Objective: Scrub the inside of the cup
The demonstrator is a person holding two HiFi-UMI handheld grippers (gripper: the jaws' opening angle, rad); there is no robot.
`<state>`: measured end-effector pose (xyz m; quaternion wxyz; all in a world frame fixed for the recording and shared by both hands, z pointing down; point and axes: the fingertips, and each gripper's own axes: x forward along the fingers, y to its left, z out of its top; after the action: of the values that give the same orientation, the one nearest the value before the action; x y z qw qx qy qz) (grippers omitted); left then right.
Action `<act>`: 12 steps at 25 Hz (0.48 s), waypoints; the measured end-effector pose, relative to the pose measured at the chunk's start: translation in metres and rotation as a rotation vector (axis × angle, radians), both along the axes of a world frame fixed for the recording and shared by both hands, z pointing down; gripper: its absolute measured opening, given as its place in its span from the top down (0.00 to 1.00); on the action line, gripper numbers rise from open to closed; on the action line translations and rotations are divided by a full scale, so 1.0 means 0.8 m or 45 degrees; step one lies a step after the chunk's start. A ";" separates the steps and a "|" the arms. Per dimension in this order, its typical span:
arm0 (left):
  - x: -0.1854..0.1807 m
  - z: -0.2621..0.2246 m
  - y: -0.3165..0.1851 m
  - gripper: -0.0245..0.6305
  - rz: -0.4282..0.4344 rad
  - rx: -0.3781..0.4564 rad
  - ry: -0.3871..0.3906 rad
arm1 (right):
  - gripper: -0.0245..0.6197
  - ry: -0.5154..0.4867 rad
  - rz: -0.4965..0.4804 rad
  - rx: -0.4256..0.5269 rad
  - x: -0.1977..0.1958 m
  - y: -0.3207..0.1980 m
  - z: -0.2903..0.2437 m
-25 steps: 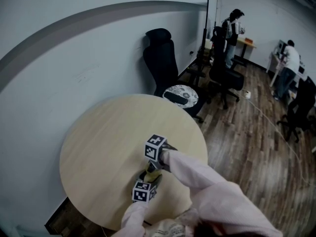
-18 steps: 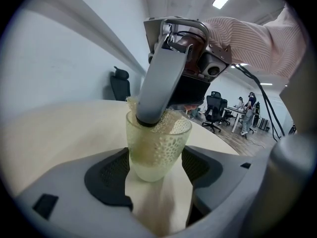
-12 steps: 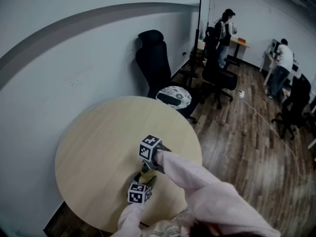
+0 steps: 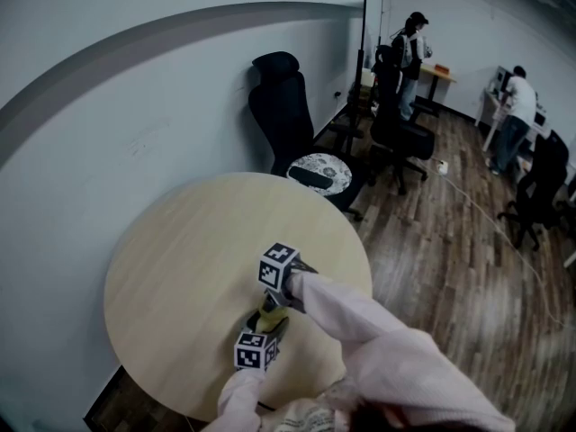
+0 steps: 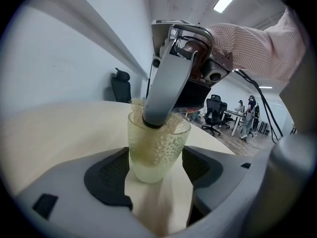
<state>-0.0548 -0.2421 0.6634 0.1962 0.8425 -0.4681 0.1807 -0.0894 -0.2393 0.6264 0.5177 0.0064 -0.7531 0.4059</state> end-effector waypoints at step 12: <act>-0.014 -0.001 0.012 0.44 -0.014 0.031 0.022 | 0.92 -0.035 0.026 0.006 -0.001 0.002 -0.003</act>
<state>-0.0662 -0.2323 0.6624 0.1910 0.8437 -0.4733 0.1665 -0.0901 -0.2376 0.6241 0.5031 0.0098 -0.7610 0.4096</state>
